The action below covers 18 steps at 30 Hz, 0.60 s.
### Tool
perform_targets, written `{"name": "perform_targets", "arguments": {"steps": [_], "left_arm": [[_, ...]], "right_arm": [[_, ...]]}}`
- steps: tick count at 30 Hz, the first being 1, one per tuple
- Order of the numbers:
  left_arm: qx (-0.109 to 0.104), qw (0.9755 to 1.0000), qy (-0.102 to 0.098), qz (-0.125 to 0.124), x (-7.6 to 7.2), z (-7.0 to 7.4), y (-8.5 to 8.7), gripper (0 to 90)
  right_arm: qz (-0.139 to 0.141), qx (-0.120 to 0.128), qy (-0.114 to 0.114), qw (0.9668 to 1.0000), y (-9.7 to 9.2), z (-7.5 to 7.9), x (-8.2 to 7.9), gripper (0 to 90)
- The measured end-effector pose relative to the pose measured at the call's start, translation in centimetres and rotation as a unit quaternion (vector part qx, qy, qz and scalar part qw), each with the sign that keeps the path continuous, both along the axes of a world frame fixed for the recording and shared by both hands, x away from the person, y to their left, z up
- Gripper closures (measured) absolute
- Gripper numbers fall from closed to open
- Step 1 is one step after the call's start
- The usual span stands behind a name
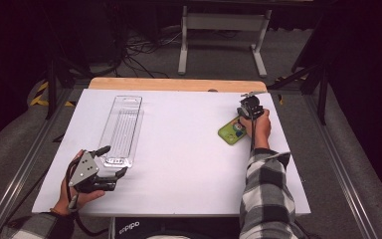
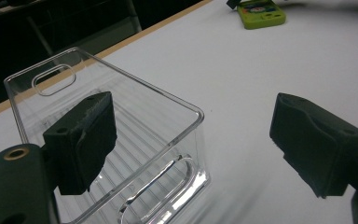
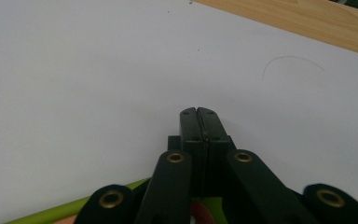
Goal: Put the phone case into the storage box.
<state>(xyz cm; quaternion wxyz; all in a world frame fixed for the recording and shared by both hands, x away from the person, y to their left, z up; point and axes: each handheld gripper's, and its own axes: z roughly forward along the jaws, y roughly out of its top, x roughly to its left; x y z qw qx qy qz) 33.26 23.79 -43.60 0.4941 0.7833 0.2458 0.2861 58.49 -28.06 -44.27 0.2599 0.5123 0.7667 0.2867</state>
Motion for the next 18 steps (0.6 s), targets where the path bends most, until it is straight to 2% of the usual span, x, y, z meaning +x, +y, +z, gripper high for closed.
{"name": "perform_targets", "arguments": {"steps": [3, 8, 10, 12, 18], "left_arm": [[-0.001, 1.0, 0.001, -0.002, 0.0, 0.0, 0.0, 15.3], [0.004, 1.0, -0.002, -0.005, 0.0, -0.1, 0.0, 15.2], [0.007, 1.0, -0.002, -0.006, 0.0, -0.1, -0.1, 15.2], [0.007, 1.0, -0.002, -0.006, -0.1, 0.0, 0.0, 15.2], [0.008, 1.0, -0.004, -0.002, -0.2, 0.0, -0.1, 15.0]], "right_arm": [[0.004, -0.009, 0.011, 0.9999, 0.0, -0.2, 0.1, 90.0], [-0.001, -0.002, 0.031, 0.9995, -0.5, 0.1, -0.2, 90.0], [-0.007, 0.01, 0.047, 0.9988, -1.1, 0.3, -0.6, 90.0], [-0.008, 0.01, 0.057, 0.9983, -1.6, 0.5, -1.1, 90.0], [-0.006, 0.005, 0.066, 0.9978, -2.7, 0.6, -2.9, 90.0]]}}
